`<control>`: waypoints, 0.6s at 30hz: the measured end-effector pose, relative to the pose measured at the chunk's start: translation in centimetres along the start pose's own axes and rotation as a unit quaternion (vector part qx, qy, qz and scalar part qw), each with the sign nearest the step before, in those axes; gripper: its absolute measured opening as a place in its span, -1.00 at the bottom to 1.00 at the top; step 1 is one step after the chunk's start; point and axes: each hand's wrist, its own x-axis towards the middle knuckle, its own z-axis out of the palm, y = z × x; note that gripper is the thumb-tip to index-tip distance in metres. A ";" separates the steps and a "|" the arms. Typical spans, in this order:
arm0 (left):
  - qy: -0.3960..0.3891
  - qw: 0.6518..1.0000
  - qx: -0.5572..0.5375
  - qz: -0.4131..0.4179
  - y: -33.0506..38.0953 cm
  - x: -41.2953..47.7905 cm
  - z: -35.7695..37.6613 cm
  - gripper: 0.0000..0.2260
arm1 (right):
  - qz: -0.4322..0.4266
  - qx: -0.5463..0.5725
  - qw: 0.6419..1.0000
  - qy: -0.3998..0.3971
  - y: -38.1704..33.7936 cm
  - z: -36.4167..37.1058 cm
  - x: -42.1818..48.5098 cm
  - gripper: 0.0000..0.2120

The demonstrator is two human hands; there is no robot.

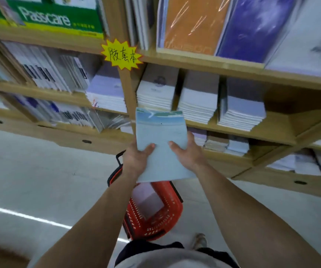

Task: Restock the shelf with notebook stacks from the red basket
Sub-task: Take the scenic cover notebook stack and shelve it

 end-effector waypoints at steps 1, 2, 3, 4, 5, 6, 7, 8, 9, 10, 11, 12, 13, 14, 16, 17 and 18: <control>-0.014 1.000 0.001 0.009 0.7 0.1 1.4 -0.57 | 0.001 -0.002 1.000 0.010 0.4 -1.5 0.2 -0.37; -0.025 0.999 0.000 0.021 1.3 -0.1 2.9 -0.53 | 0.006 -0.001 1.000 0.018 1.0 -3.0 0.3 -0.34; -0.034 0.999 -0.001 0.029 1.8 -0.1 4.6 -0.50 | 0.014 0.002 1.000 0.024 1.7 -4.7 0.3 -0.32; -0.043 0.998 -0.002 0.036 2.7 -0.5 6.3 -0.50 | 0.014 0.009 0.999 0.030 2.6 -6.3 0.4 -0.31; -0.051 0.998 -0.004 0.039 3.4 -1.0 8.1 -0.53 | 0.016 0.020 0.999 0.035 3.5 -8.1 0.3 -0.29; -0.058 0.997 -0.006 0.045 4.2 -1.5 9.9 -0.59 | 0.016 0.033 0.998 0.043 4.3 -9.9 0.1 -0.28; -0.064 0.997 -0.004 0.050 4.9 -2.0 11.7 -0.64 | 0.017 0.041 0.998 0.049 5.3 -11.6 0.1 -0.27; -0.070 0.996 -0.001 0.054 5.5 -2.4 13.6 -0.66 | 0.019 0.047 0.997 0.054 6.2 -13.4 0.0 -0.26; -0.078 0.996 -0.001 0.054 6.0 -2.8 15.5 -0.66 | 0.025 0.053 0.997 0.059 7.2 -15.1 0.0 -0.26; -0.086 0.995 -0.006 0.053 6.4 -3.2 17.4 -0.66 | 0.030 0.062 0.995 0.066 8.3 -16.7 0.0 -0.25; -0.096 0.994 -0.008 0.050 6.7 -3.6 19.2 -0.64 | 0.036 0.067 0.995 0.072 9.4 -18.2 0.0 -0.25; -0.104 0.993 -0.013 0.048 7.1 -4.0 21.1 -0.63 | 0.039 0.071 0.994 0.078 10.7 -19.7 0.0 -0.24; -0.112 0.993 -0.017 0.043 7.4 -4.5 22.9 -0.62 | 0.041 0.072 0.993 0.084 11.9 -21.2 -0.1 -0.25; -0.120 0.992 -0.024 0.038 7.8 -5.2 24.7 -0.62 | 0.044 0.077 0.992 0.091 13.0 -22.6 -0.2 -0.25; -0.140 0.989 -0.033 0.035 8.3 -6.2 28.0 -0.61 | 0.052 0.090 0.989 0.104 15.0 -25.2 -0.5 -0.27; -0.150 0.988 -0.032 0.034 8.5 -6.6 29.5 -0.61 | 0.060 0.096 0.987 0.111 16.1 -26.3 -0.7 -0.27; -0.161 0.986 -0.031 0.032 8.7 -7.1 31.0 -0.60 | 0.066 0.104 0.985 0.118 17.1 -27.3 -0.8 -0.28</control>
